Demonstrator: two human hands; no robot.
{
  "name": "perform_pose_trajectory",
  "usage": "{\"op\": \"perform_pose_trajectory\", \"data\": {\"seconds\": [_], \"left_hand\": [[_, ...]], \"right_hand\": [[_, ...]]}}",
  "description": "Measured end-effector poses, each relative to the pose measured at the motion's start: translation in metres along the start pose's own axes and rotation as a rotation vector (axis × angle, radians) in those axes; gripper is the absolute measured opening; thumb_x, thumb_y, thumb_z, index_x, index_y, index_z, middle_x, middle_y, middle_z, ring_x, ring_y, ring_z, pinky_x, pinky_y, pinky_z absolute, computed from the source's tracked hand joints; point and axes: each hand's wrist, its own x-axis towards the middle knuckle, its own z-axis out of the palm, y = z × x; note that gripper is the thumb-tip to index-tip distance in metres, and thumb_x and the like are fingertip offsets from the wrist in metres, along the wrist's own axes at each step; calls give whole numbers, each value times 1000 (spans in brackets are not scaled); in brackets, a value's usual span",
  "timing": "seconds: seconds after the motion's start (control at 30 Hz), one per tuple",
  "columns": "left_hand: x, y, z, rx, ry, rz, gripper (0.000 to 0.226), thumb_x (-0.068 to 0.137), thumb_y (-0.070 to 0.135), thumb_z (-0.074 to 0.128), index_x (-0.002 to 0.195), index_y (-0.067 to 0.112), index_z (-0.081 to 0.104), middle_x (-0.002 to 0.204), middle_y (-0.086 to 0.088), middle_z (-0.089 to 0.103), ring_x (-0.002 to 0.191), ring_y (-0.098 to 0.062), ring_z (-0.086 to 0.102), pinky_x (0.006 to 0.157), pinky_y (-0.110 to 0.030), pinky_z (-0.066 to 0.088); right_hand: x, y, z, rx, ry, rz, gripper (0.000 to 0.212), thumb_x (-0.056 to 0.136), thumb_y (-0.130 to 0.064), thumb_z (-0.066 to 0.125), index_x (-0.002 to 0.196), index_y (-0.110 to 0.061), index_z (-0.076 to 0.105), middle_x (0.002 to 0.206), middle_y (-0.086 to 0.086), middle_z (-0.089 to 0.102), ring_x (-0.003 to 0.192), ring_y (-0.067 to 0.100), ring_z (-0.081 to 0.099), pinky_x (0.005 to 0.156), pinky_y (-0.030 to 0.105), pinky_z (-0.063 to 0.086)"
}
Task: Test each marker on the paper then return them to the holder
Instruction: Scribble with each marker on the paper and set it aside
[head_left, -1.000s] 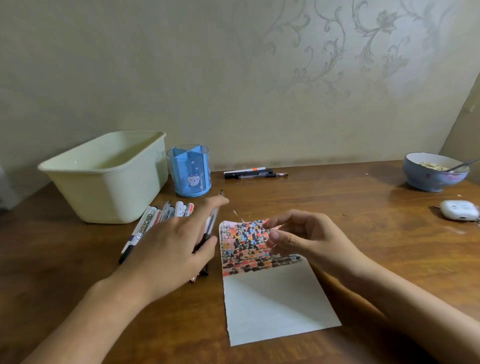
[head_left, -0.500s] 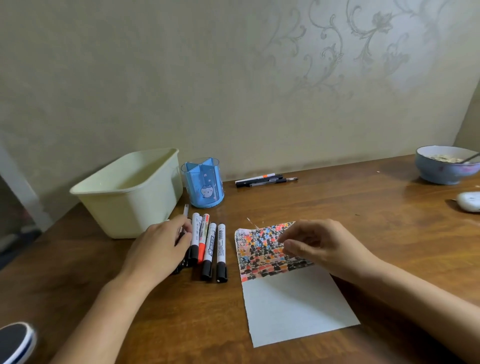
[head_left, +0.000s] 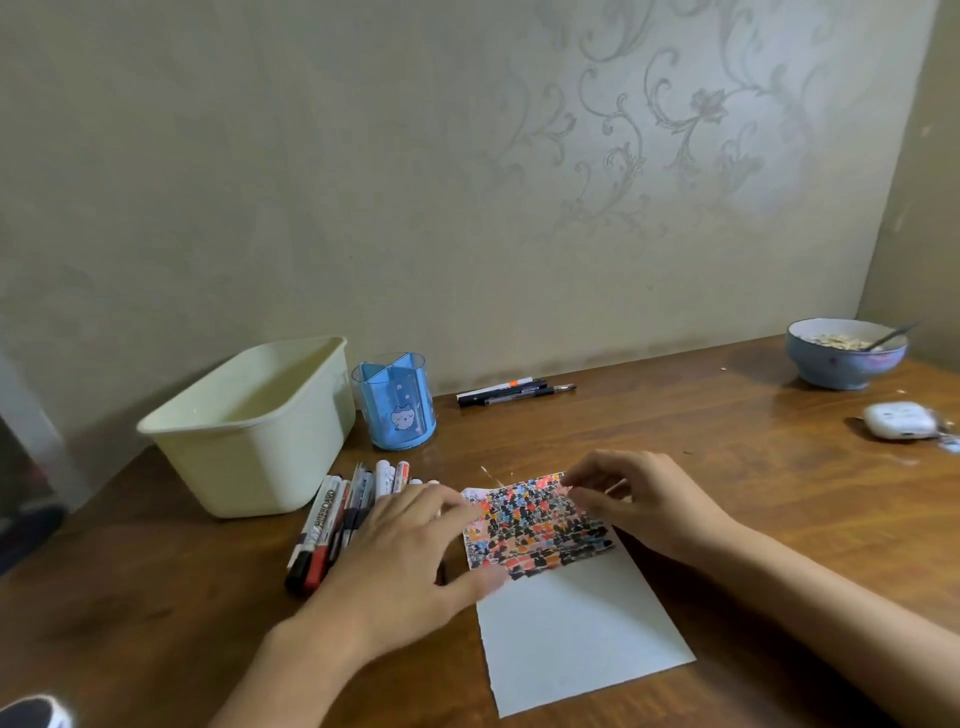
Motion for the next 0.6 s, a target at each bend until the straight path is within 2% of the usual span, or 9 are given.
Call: {"op": "perform_pose_trajectory", "data": {"seconds": [0.1,0.2,0.27,0.4,0.5,0.6], "left_hand": [[-1,3,4,30,-102,38,96,72,94,32,152,42,25,151,28,22,141,1,11,121,-31,10],[0,-1,7,56,-151,58,108,63,100,34,154,43,19,156,26,16,145,-1,5,122,-33,0],[0,-3,8,52,-169,57,109,62,100,38,154,44,17,157,26,15,145,-2,3,119,-32,-4],[2,-6,5,39,-192,52,109,62,99,42,154,46,16,158,28,12,147,-3,-2,117,-32,-10],[4,-9,5,41,-195,51,109,62,99,41,154,45,16,158,28,12,147,-3,-3,119,-34,-11],[6,-10,6,39,-208,44,110,61,99,41,153,46,16,158,28,10,147,-3,-4,120,-35,-11]], "right_hand": [[3,8,-3,-73,27,17,16,92,-24,70,107,-30,72,97,-18,72,88,-5,66,76,18,57],[7,14,-1,-140,60,45,23,93,-27,68,116,-32,68,109,-16,68,96,0,64,80,19,56],[13,16,0,-218,47,54,28,94,-32,67,122,-33,64,120,-14,64,108,4,59,89,24,55],[42,23,0,-434,-123,115,52,94,-43,63,142,-31,48,143,-8,50,131,16,43,108,34,41],[73,36,6,-554,-137,160,61,96,-48,56,150,-27,37,152,0,42,139,23,36,114,42,36],[102,52,19,-618,-71,205,56,100,-45,46,151,-23,35,153,3,42,141,26,34,113,44,34]]}}
